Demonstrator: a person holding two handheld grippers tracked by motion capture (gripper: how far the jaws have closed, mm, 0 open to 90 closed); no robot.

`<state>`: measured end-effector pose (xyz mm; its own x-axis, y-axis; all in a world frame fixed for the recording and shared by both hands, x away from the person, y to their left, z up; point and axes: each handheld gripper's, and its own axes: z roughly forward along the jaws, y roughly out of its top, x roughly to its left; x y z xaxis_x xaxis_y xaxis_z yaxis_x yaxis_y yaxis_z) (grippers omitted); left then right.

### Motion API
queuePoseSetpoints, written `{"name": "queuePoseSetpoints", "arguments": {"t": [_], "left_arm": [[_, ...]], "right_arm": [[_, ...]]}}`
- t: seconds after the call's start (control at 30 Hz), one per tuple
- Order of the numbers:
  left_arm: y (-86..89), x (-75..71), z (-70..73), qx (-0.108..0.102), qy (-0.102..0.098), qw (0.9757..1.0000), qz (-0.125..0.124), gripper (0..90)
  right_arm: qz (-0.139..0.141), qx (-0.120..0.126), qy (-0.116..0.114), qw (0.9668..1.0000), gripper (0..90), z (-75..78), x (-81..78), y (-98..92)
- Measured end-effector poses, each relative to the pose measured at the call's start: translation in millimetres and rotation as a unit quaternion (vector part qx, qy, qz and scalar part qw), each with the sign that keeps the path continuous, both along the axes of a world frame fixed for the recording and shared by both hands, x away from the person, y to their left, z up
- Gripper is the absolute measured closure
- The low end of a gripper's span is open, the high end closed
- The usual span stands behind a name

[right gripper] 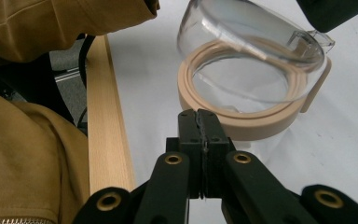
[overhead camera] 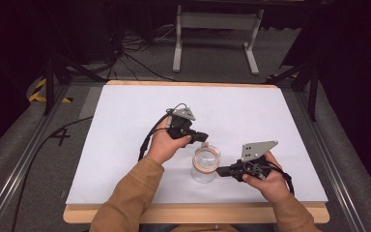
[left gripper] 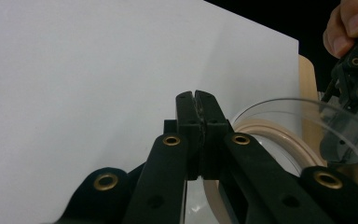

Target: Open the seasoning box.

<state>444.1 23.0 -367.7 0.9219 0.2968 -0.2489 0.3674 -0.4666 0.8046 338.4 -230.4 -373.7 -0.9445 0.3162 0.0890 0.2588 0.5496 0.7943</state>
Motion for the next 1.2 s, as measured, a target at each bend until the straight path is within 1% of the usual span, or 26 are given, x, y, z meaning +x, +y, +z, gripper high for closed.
{"name": "queuePoseSetpoints", "arguments": {"t": [0.03, 0.27, 0.3, 0.33, 0.37, 0.4, 0.6, 0.63, 0.67, 0.7, 0.73, 0.77, 0.83, 0.9, 0.93, 0.97, 1.0, 1.03, 1.07, 1.1, 1.13, 1.17, 1.2], "left_arm": [[0.8, 0.7, 0.7, 0.009, 0.000, 0.9999, -0.004, 89.9], [0.8, 0.7, 0.8, 0.010, 0.000, 0.9999, -0.004, 89.9], [0.8, 0.5, 0.9, 0.010, -0.001, 0.9999, -0.004, 89.9], [0.8, 0.5, 0.9, 0.010, -0.001, 0.9999, -0.004, 89.9], [0.2, -0.4, 0.7, 0.004, 0.000, 1.0000, 0.000, 89.9], [0.3, -0.6, 0.9, 0.002, -0.001, 1.0000, 0.001, 89.9], [2.4, 0.0, 1.6, 0.008, -0.008, 0.9999, 0.006, 89.9], [3.2, -0.3, 2.3, 0.007, -0.006, 0.9999, 0.005, 89.9], [3.8, -0.2, 2.6, 0.002, -0.009, 0.9999, 0.006, 89.8], [5.7, -0.5, 4.3, 0.005, -0.008, 0.9999, 0.004, 89.8], [6.9, -1.6, 5.2, 0.000, -0.009, 0.9999, 0.011, 89.8], [9.2, -1.3, 6.7, 0.000, -0.013, 0.9999, 0.009, 89.8], [13.5, -2.7, 9.4, -0.005, -0.013, 0.9998, 0.015, 89.6], [20.1, -4.4, 12.6, -0.005, -0.017, 0.9997, 0.019, 89.5], [21.5, -5.8, 13.4, -0.011, -0.015, 0.9995, 0.024, 89.4], [25.6, -7.4, 15.0, -0.011, -0.016, 0.9994, 0.028, 89.3], [29.2, -9.2, 16.0, -0.015, -0.019, 0.9992, 0.031, 89.2], [29.2, -9.2, 16.0, -0.015, -0.019, 0.9992, 0.031, 89.1], [35.4, -12.6, 18.3, -0.015, -0.017, 0.9991, 0.037, 88.8], [35.4, -12.6, 18.3, -0.015, -0.017, 0.9991, 0.037, 88.7], [38.7, -14.1, 19.4, -0.016, -0.020, 0.9989, 0.039, 88.7], [41.7, -15.5, 20.7, -0.013, -0.021, 0.9988, 0.041, 88.6], [44.2, -16.7, 21.6, -0.014, -0.023, 0.9987, 0.045, 88.4]], "right_arm": [[-0.003, 0.008, -0.002, 1.0000, 90.0, 0.1, 0.1, 0.8], [-0.031, 0.038, -0.013, 0.9987, 90.0, -0.3, -0.2, 3.7], [-0.032, 0.045, -0.010, 0.9984, 90.0, -0.6, -0.1, 4.2], [-0.033, 0.046, -0.012, 0.9983, 90.0, -1.0, 0.0, 4.6], [-0.035, 0.046, -0.015, 0.9982, 90.0, -1.4, 0.0, 5.0], [-0.036, 0.047, -0.015, 0.9981, 90.0, -1.8, 0.2, 5.2], [-0.038, 0.053, -0.019, 0.9977, 90.0, -1.9, -0.1, 5.8], [-0.038, 0.054, -0.021, 0.9976, 90.0, -1.8, -0.1, 5.7], [-0.037, 0.055, -0.021, 0.9976, 90.0, -1.6, 0.0, 5.6], [-0.038, 0.056, -0.021, 0.9975, 90.0, -1.4, 0.0, 5.5], [-0.038, 0.057, -0.021, 0.9974, 90.0, -1.2, 0.0, 5.4], [-0.038, 0.058, -0.023, 0.9973, 90.0, -1.0, 0.0, 5.3], [-0.039, 0.060, -0.023, 0.9972, 90.0, -0.1, 0.1, 5.0], [-0.037, 0.064, -0.025, 0.9970, 90.0, 0.9, 0.6, 4.8], [-0.036, 0.064, -0.027, 0.9969, 90.0, 1.8, 1.1, 4.7], [-0.036, 0.066, -0.028, 0.9968, 90.0, 2.3, 1.6, 4.6], [-0.035, 0.067, -0.028, 0.9967, 90.0, 3.6, 2.4, 4.4], [-0.035, 0.067, -0.028, 0.9967, 90.0, 3.6, 2.4, 4.4], [-0.035, 0.070, -0.032, 0.9964, 90.0, 6.2, 4.2, 4.2], [-0.035, 0.070, -0.032, 0.9964, 90.0, 6.2, 4.2, 4.2], [-0.034, 0.070, -0.033, 0.9964, 90.0, 7.0, 4.8, 4.3], [-0.033, 0.071, -0.036, 0.9963, 90.0, 8.3, 5.8, 4.3], [-0.033, 0.075, -0.039, 0.9959, 90.0, 10.1, 7.2, 4.2]]}}
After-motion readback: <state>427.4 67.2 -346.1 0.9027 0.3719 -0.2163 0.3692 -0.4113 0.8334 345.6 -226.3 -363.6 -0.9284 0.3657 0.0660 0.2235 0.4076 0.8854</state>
